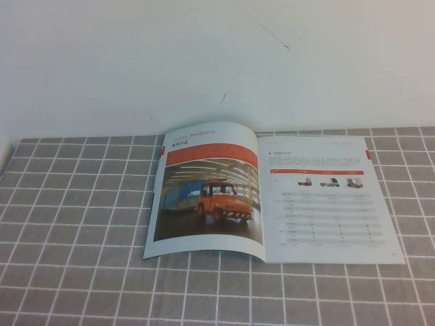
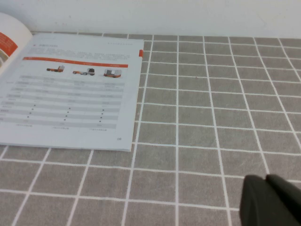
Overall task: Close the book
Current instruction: 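Close the open booklet and leave it lying on the table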
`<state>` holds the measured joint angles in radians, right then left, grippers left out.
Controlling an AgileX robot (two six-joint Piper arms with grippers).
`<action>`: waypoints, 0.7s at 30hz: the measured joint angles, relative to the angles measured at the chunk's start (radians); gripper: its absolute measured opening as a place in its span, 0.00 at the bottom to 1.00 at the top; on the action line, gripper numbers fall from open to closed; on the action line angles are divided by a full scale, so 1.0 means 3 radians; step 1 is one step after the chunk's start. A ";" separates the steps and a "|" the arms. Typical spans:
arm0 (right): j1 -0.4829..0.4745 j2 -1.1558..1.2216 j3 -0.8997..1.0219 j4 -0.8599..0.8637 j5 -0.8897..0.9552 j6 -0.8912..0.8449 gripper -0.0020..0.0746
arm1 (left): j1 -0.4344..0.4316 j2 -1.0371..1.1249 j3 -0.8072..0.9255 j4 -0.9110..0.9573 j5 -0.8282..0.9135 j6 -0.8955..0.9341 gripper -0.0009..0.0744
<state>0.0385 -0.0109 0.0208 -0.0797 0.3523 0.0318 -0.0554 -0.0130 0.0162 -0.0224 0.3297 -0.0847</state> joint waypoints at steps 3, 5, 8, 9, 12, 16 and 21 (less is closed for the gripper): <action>0.0000 0.0000 0.0000 0.0000 0.0000 0.0000 0.02 | 0.0000 0.0000 0.0000 0.0000 0.0000 0.0000 0.01; 0.0000 0.0000 0.0000 0.0000 0.0000 0.0000 0.02 | 0.0000 0.0000 0.0000 0.0000 0.0000 0.0000 0.01; 0.0000 0.0000 0.0000 0.0000 0.0000 0.0000 0.02 | 0.0000 0.0000 0.0000 0.0000 0.0000 0.0000 0.01; 0.0000 0.0000 0.0000 0.0000 0.0000 0.0000 0.02 | 0.0000 0.0000 0.0000 0.0007 0.0000 0.0000 0.01; 0.0000 0.0000 0.0000 0.0000 0.0000 0.0000 0.02 | 0.0000 0.0000 0.0000 0.0019 0.0000 0.0000 0.01; 0.0000 0.0000 0.0000 0.0000 0.0000 0.0000 0.02 | 0.0000 0.0000 0.0000 0.0034 0.0000 0.0000 0.01; 0.0000 0.0000 0.0000 0.0000 0.0000 0.0000 0.02 | 0.0000 0.0000 0.0000 0.0075 0.0000 0.0000 0.01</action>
<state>0.0385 -0.0109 0.0208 -0.0797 0.3523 0.0318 -0.0554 -0.0130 0.0162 0.0000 0.3297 -0.0847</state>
